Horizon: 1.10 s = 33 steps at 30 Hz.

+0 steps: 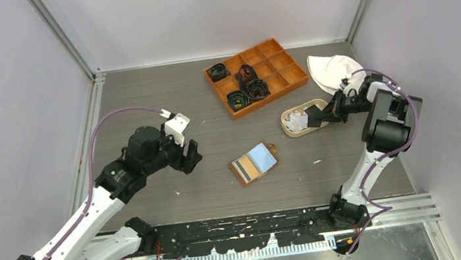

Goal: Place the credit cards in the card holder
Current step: Pick up the credit card from the storage box.

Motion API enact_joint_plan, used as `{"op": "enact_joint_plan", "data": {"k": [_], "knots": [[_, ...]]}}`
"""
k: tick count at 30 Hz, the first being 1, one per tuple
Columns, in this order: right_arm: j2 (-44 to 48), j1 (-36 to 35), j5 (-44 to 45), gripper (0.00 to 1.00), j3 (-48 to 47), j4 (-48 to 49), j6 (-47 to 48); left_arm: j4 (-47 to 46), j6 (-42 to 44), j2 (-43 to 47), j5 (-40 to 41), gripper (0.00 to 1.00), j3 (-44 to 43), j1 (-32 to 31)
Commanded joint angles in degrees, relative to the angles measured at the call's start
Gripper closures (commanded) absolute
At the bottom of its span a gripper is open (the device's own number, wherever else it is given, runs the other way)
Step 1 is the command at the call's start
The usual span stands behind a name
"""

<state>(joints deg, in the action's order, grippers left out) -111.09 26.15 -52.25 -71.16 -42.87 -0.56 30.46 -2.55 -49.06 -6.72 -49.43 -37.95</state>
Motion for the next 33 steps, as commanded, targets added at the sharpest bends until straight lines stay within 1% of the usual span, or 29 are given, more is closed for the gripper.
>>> {"op": "enact_joint_plan", "data": {"k": [1,6,12,15,18,20,23,24,25,27,29,31,33], "knots": [[5.1,2.7,2.8,0.99,-2.1,-1.0,0.3,-2.3,0.1,0.9,-1.3,0.3,-0.3,0.3],[8.9,5.6,5.3,0.99,-2.1,-1.7,2.6,-2.5,-0.2,1.0,-2.1,0.3,-0.3,0.3],[15.1,7.6,4.8,0.99,-1.7,-2.4,4.8,-3.3,-1.2,1.7,-3.8,0.28,-0.1,0.3],[18.7,7.6,-1.0,0.99,-1.0,-2.6,6.1,-4.6,-4.2,1.9,-5.4,0.23,-0.2,0.6],[22.6,6.7,-9.0,0.99,0.3,-2.0,6.0,-8.9,-12.3,2.1,-10.0,0.22,0.9,1.2],[25.6,4.3,-13.2,0.99,1.7,0.3,3.2,-16.4,-20.7,2.8,-13.3,0.22,4.6,1.2],[30.4,-3.1,-14.8,0.99,4.9,7.0,-3.6,-41.6,-37.9,4.1,-16.6,0.23,15.3,1.0],[32.0,-6.3,-14.9,0.99,6.1,10.9,-7.0,-50.4,-43.7,3.5,-16.2,0.24,18.9,0.9],[33.6,-9.2,-14.9,0.99,7.5,15.8,-11.1,-56.3,-48.4,2.7,-14.5,0.25,21.4,0.2],[36.4,-14.9,-14.6,0.99,10.9,30.0,-20.6,-62.8,-49.8,1.0,-10.5,0.26,23.8,-2.8],[38.5,-20.1,-13.7,0.99,14.0,40.9,-28.6,-67.0,-48.2,-0.9,-3.8,0.26,24.8,-8.1],[40.2,-23.7,-13.3,0.99,17.2,51.0,-35.0,-73.8,-46.2,-3.5,4.2,0.26,26.4,-13.7],[41.7,-24.6,-13.1,0.99,20.7,60.6,-41.9,-82.6,-45.8,-7.7,9.9,0.26,27.9,-17.2]]}}
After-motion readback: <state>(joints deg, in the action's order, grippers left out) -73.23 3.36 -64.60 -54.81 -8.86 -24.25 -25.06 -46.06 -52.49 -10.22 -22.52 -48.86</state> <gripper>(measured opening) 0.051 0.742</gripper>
